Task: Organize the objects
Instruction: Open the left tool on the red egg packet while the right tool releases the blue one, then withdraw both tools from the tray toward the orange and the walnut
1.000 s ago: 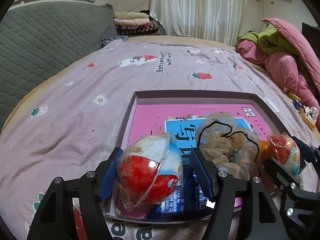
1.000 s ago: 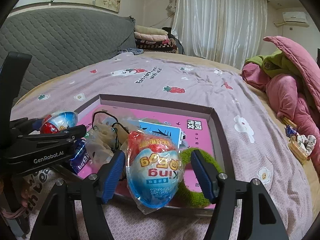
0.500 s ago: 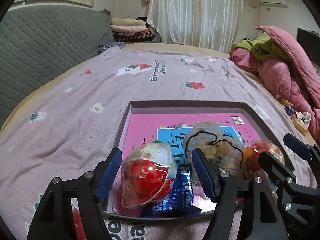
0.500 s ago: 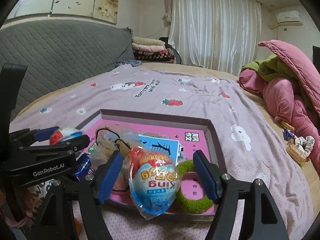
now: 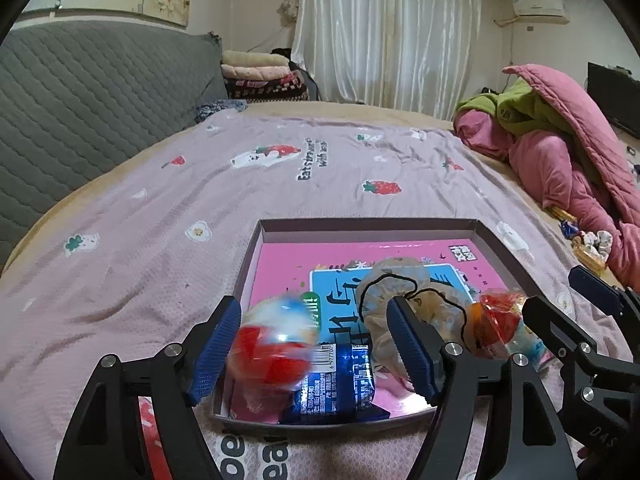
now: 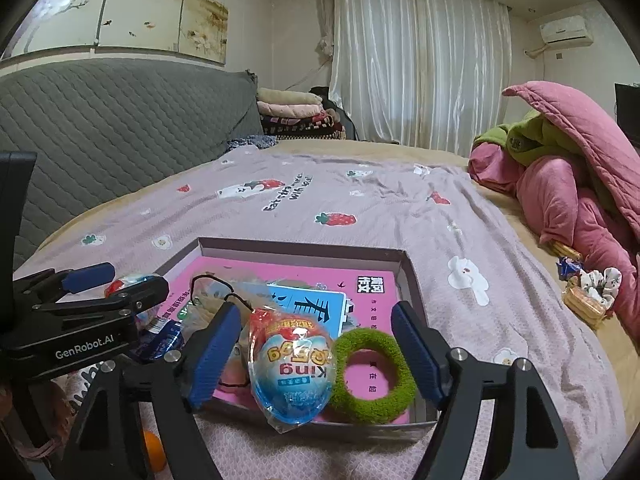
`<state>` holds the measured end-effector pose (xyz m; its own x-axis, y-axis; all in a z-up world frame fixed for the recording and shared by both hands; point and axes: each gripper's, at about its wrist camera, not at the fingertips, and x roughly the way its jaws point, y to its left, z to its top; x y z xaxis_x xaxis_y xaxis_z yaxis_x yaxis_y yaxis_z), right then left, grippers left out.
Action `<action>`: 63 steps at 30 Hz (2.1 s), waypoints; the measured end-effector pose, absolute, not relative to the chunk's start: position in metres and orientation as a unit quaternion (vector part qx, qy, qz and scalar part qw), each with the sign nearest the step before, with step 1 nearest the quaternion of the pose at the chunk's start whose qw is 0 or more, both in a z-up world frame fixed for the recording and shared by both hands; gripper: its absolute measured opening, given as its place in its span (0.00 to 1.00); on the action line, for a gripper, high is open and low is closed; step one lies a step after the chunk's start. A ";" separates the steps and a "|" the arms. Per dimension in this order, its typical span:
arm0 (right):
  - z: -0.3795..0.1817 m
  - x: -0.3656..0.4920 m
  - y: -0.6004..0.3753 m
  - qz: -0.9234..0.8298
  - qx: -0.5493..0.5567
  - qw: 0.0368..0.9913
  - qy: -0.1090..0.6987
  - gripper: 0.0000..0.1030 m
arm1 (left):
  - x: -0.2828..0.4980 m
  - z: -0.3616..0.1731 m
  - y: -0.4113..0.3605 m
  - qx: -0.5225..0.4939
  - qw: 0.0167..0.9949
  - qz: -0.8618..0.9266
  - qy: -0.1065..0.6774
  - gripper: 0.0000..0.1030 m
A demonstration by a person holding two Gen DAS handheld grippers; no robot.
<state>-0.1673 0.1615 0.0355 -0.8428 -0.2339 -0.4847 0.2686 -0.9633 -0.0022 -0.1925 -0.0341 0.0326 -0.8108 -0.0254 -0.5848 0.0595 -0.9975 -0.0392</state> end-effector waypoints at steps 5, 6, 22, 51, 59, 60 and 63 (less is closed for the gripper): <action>0.042 -0.159 0.164 -0.961 0.237 0.137 0.037 0.75 | -0.184 0.038 -0.033 0.298 0.017 -0.954 0.027 0.75; 0.043 -0.157 0.164 -0.961 0.235 0.138 0.037 0.75 | -0.182 0.039 -0.033 0.296 0.016 -0.955 0.026 0.75; 0.051 -0.129 0.164 -0.959 0.222 0.163 0.067 0.75 | -0.151 0.042 -0.034 0.308 0.009 -0.950 0.038 0.75; 0.036 -0.099 0.163 -0.939 0.253 0.207 0.108 0.76 | -0.109 0.017 -0.021 0.350 -0.033 -0.936 0.009 0.75; 0.030 -0.096 0.165 -0.935 0.265 0.212 0.106 0.76 | -0.103 0.006 -0.013 0.364 -0.041 -0.930 0.000 0.75; 0.029 -0.096 0.165 -0.934 0.267 0.211 0.108 0.76 | -0.102 0.005 -0.012 0.365 -0.040 -0.930 0.000 0.75; 0.026 -0.095 0.165 -0.933 0.273 0.208 0.111 0.76 | -0.099 0.003 -0.012 0.370 -0.038 -0.928 0.007 0.75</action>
<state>-0.0952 0.1654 0.0255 -0.7646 -0.3268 -0.5554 0.4485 -0.8888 -0.0945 -0.0993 -0.0118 0.0027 -0.7231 0.0761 -0.6866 -0.0651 -0.9970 -0.0419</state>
